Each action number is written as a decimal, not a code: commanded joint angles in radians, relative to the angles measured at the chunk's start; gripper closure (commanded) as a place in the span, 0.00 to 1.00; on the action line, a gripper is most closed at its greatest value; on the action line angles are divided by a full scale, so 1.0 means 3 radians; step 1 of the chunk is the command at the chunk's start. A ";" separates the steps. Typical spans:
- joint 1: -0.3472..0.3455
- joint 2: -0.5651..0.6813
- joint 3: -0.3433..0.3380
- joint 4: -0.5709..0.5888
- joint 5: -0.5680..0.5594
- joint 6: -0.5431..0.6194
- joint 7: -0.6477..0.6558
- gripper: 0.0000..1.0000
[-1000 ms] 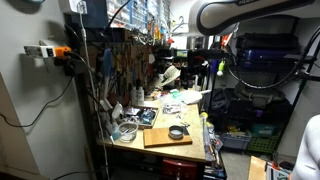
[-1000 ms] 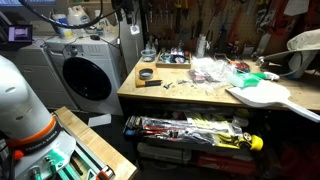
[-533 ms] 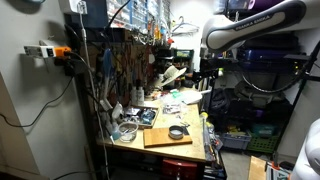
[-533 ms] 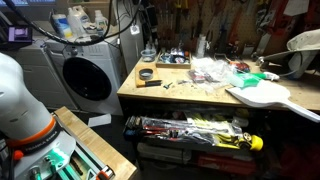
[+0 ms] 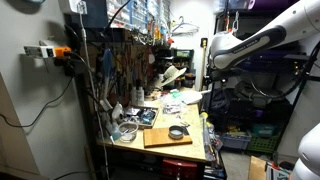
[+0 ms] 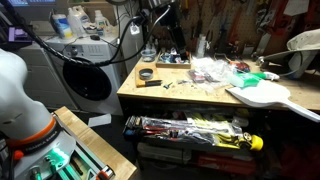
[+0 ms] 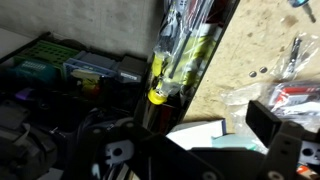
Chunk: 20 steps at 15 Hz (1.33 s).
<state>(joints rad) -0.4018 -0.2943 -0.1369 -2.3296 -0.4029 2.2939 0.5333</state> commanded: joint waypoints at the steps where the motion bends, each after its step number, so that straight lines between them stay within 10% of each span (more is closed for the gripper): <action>1: -0.0005 0.0077 -0.0072 0.0009 -0.0044 0.0095 0.0060 0.00; 10: 0.0010 0.0112 -0.0087 0.0036 -0.0050 0.0131 0.0065 0.00; 20: -0.0011 0.1520 -0.0573 0.0862 0.0385 0.0745 -0.0008 0.00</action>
<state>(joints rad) -0.4100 -0.0010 -0.2569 -2.1651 -0.3418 2.4326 0.5513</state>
